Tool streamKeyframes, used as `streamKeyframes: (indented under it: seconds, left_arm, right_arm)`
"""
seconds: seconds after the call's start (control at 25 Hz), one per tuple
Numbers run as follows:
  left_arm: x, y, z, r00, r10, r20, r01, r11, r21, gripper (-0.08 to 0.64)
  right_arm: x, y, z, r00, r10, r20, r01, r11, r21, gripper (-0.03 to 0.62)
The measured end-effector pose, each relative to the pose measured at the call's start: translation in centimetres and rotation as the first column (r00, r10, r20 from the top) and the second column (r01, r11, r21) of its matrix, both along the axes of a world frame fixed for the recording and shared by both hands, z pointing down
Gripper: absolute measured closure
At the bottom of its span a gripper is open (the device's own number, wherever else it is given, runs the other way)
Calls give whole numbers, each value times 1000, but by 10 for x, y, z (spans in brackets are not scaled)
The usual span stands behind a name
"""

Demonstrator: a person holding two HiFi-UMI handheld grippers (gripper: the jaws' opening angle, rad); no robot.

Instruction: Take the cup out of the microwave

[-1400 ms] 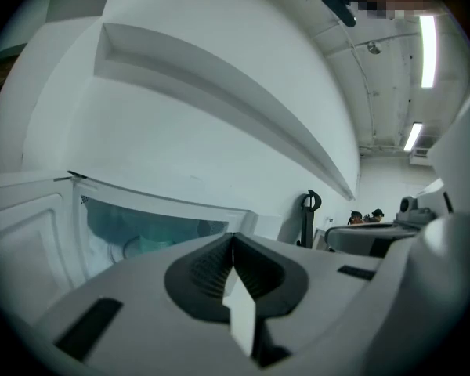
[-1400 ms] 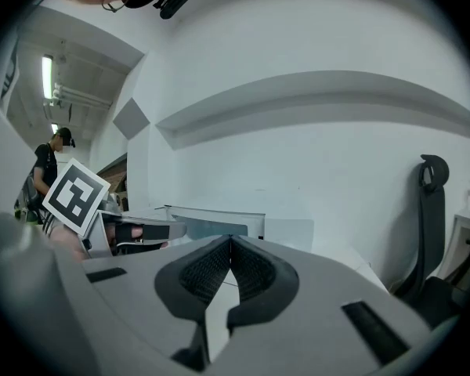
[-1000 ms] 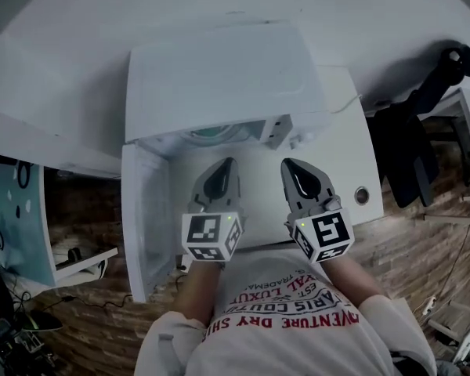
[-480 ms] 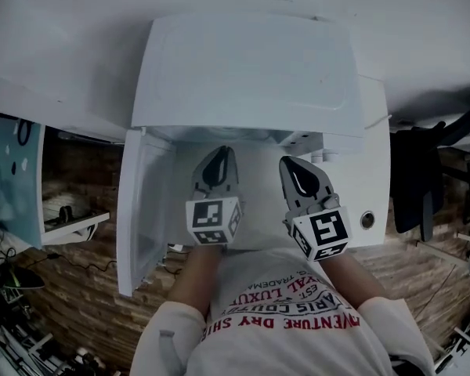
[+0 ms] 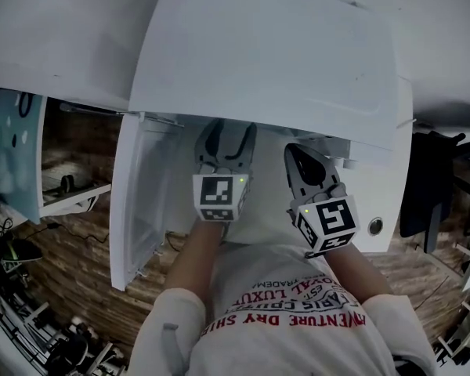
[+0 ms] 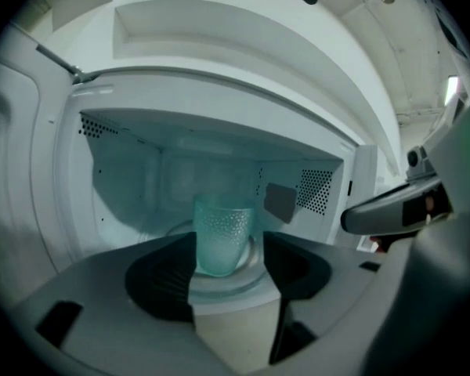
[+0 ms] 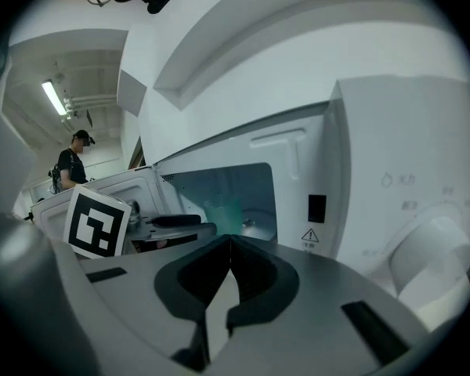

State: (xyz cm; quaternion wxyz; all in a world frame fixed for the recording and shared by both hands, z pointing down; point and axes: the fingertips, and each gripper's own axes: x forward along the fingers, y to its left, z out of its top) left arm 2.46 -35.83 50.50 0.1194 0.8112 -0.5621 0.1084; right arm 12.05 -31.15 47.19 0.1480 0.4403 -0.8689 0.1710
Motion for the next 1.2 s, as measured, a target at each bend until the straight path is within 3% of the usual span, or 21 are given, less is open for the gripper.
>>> streamKeyframes:
  seconds: [0.12, 0.28, 0.48, 0.64, 0.8, 0.84, 1.2]
  left_arm:
    - [5, -12, 4, 998, 26, 59, -28, 999, 25, 208]
    - [7, -29, 10, 997, 29, 77, -32, 999, 32, 144]
    - [16, -44, 19, 993, 66, 97, -67, 998, 5, 143]
    - [14, -53, 24, 992, 42, 121, -40, 999, -15, 144]
    - [11, -59, 33, 995, 27, 95, -20, 997, -76, 168]
    - [10, -59, 33, 996, 22, 92, -14, 997, -81, 202]
    - [9, -53, 32, 997, 3, 81, 3, 998, -69, 207]
  right_arm:
    - [-4, 2, 8, 1000, -16, -4, 16, 1000, -17, 580]
    - [-5, 5, 16, 1000, -25, -13, 24, 999, -33, 580]
    - [-3, 5, 20, 1000, -18, -23, 17, 999, -44, 580]
    - [-3, 8, 22, 1000, -19, -24, 18, 998, -54, 580]
    - [0, 11, 25, 1000, -13, -24, 11, 998, -69, 580]
    - [1, 12, 25, 1000, -9, -23, 8, 997, -73, 580]
    - [8, 18, 27, 999, 6, -38, -9, 997, -74, 580]
